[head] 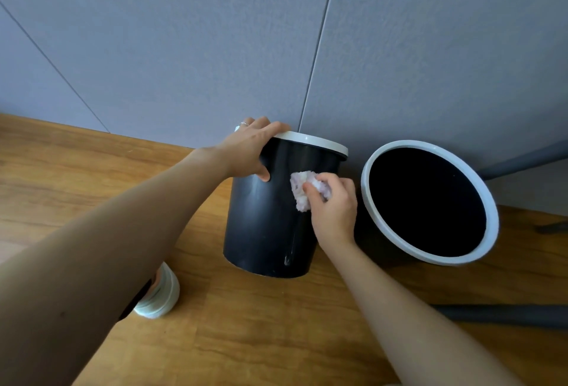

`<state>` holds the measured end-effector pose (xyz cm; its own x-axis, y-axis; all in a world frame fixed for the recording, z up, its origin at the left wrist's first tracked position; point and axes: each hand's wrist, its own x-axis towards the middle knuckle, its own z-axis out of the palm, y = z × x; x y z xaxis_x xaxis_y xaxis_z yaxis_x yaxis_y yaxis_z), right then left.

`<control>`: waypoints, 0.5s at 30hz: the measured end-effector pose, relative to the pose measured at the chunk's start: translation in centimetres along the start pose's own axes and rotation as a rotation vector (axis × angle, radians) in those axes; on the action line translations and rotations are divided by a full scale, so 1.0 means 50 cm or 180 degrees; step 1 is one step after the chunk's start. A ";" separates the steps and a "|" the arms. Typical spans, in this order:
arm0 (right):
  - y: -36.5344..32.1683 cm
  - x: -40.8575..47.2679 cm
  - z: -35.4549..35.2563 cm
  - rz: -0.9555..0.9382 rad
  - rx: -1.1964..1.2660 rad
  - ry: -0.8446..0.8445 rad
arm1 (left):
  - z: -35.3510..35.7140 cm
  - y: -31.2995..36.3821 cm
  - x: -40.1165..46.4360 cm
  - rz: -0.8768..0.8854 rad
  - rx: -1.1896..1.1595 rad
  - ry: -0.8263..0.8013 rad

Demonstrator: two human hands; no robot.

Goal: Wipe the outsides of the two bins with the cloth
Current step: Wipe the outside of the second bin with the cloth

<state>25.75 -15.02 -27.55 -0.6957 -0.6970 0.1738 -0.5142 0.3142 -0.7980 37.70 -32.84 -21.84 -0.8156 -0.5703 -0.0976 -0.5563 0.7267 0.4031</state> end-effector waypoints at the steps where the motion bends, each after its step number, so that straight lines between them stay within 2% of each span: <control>1: -0.005 0.014 -0.004 -0.0051 -0.0011 -0.0029 | -0.001 -0.002 -0.001 -0.0016 -0.0001 0.0015; 8: -0.034 0.089 -0.014 -0.0353 -0.0101 0.0195 | 0.002 0.010 0.000 0.0051 -0.0007 0.0009; 15: 0.045 -0.076 -0.001 -0.0631 -0.0226 -0.0417 | 0.000 0.003 0.005 0.0018 -0.0061 0.0012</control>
<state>27.22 -11.63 -30.01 -0.5089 -0.8258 0.2429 -0.6715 0.2042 -0.7123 37.42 -32.87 -21.83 -0.8182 -0.5675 -0.0918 -0.5484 0.7226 0.4209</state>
